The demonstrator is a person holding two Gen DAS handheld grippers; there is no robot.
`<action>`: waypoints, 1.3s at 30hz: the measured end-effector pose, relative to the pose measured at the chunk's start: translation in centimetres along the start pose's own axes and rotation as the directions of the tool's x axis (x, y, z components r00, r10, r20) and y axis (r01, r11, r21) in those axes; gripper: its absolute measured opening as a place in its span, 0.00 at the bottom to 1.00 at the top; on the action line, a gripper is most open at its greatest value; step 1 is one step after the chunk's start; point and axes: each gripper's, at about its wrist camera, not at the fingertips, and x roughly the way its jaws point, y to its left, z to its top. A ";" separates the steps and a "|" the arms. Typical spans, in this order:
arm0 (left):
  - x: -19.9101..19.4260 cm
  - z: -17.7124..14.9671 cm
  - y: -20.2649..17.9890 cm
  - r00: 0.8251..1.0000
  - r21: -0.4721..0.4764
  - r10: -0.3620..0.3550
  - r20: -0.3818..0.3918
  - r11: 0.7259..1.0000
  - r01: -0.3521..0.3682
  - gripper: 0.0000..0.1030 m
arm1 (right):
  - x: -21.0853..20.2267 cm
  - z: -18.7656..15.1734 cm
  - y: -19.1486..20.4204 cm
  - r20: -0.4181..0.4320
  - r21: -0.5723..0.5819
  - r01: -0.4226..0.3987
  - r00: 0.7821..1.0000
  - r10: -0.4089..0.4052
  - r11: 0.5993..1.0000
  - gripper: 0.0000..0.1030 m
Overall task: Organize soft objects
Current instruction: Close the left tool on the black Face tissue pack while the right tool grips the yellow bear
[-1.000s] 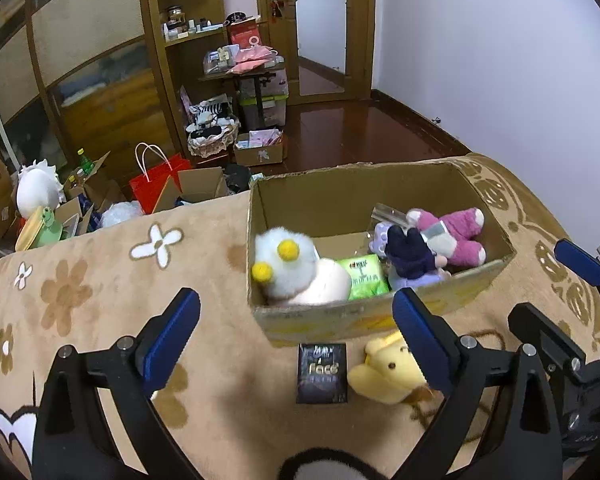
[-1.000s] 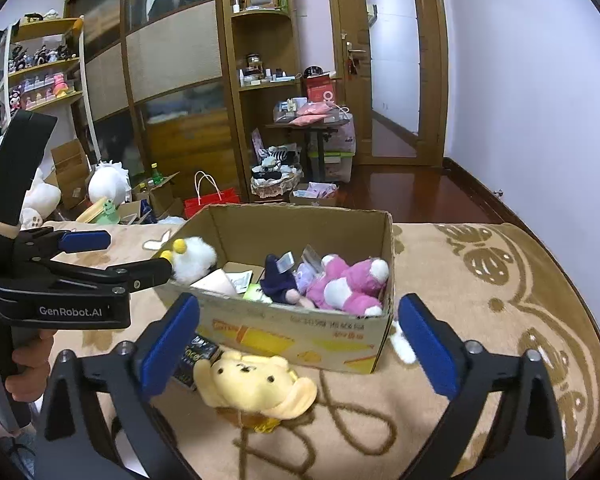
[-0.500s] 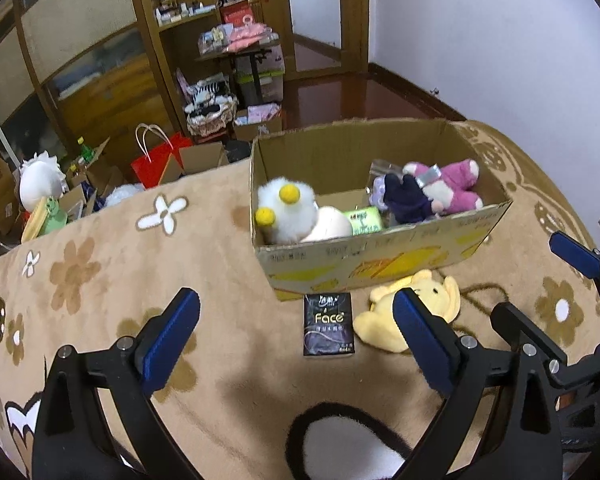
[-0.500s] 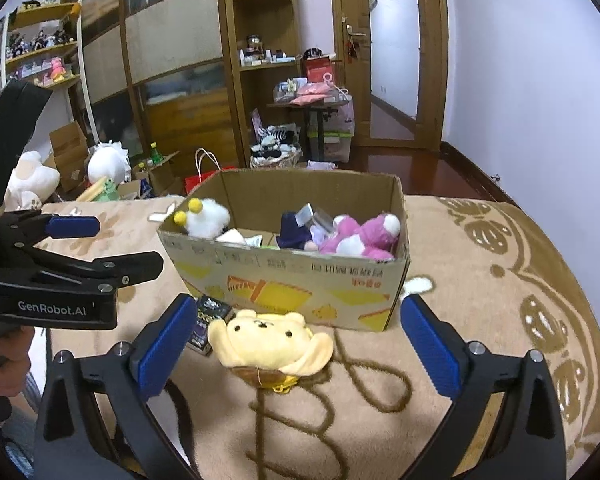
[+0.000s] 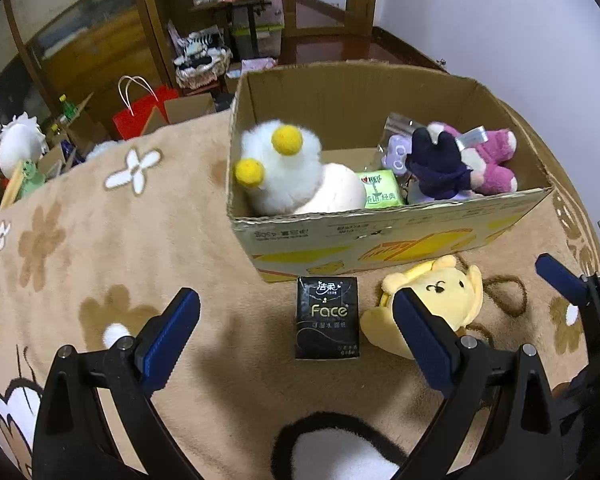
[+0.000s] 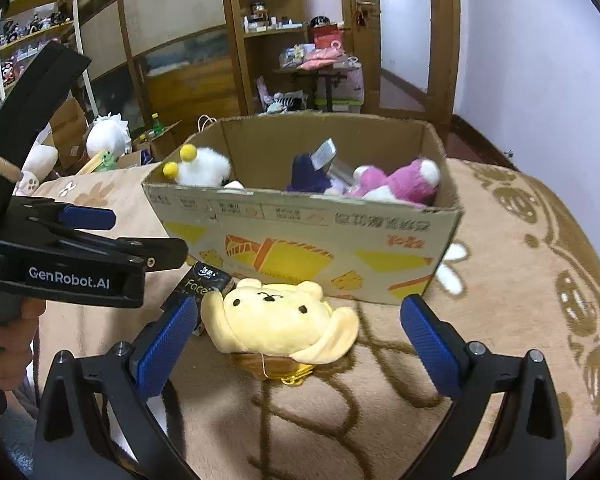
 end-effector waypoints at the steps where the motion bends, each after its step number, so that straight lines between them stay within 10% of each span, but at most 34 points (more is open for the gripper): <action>1: 0.4 0.0 0.0 1.000 -0.002 -0.002 -0.010 1.000 0.002 0.94 | 0.4 -0.1 0.1 -0.006 0.000 -0.003 1.000 0.003 1.000 1.00; 39: 9.4 0.0 2.0 0.974 -0.088 -0.020 -0.227 0.996 -0.001 0.93 | 9.5 -2.4 1.2 -0.182 0.009 -0.045 0.982 0.046 0.999 1.00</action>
